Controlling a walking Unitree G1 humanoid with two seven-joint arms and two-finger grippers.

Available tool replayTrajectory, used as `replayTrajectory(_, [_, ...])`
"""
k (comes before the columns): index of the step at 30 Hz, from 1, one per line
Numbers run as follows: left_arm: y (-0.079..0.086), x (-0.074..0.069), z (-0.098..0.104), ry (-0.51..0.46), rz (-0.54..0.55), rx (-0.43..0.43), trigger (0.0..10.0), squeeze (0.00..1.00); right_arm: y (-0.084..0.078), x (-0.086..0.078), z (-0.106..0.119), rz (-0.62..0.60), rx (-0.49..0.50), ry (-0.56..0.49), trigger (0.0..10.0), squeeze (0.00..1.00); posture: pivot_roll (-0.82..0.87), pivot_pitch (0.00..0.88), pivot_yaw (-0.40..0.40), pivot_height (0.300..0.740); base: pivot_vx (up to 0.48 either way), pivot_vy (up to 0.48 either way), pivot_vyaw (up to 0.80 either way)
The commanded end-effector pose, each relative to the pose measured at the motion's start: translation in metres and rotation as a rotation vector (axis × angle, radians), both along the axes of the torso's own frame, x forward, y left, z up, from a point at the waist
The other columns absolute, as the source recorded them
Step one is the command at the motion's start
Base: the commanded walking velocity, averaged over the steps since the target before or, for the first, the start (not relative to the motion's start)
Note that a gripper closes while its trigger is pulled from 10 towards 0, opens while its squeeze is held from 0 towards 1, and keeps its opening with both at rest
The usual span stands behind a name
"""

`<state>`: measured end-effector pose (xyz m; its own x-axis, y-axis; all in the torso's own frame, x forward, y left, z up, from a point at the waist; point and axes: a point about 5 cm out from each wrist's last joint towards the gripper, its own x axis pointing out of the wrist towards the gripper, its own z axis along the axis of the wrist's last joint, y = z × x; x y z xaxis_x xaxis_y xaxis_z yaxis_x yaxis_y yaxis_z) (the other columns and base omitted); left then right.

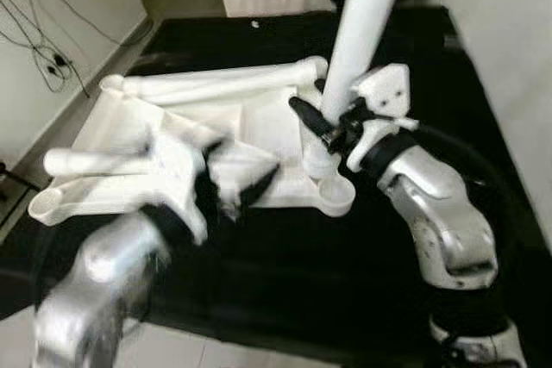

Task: Building children table

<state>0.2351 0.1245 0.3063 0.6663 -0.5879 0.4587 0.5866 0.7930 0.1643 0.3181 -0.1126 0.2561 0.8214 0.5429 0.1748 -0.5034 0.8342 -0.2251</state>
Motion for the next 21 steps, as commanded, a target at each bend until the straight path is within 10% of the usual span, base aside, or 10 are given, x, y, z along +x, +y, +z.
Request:
replayTrajectory(1, [-0.001,0.001,0.006,-0.005,-0.043,-0.003,10.0,1.00,0.003,0.003,0.001,-0.010,-0.019,-0.020,10.0,0.00,0.04,0.070,0.071,0.740,0.000,0.000,0.00])
replayTrajectory(14, [-0.002,0.018,0.040,-0.109,-0.030,-0.019,10.0,1.00,0.024,-0.004,0.007,0.124,-0.032,-0.081,10.0,0.00,0.03,0.043,0.077,0.740,0.000,0.000,0.00])
replayTrajectory(15, [-0.003,0.030,0.046,-0.101,-0.033,-0.042,10.0,0.00,0.036,-0.015,0.010,0.224,-0.038,-0.118,10.0,0.00,0.03,0.042,0.084,0.740,0.000,0.000,0.00])
replayTrajectory(21, [-0.013,0.044,0.051,-0.095,-0.070,-0.045,10.0,0.00,0.044,-0.023,0.012,0.277,-0.027,-0.127,10.0,0.00,0.02,0.038,0.096,0.740,0.000,0.000,0.00])
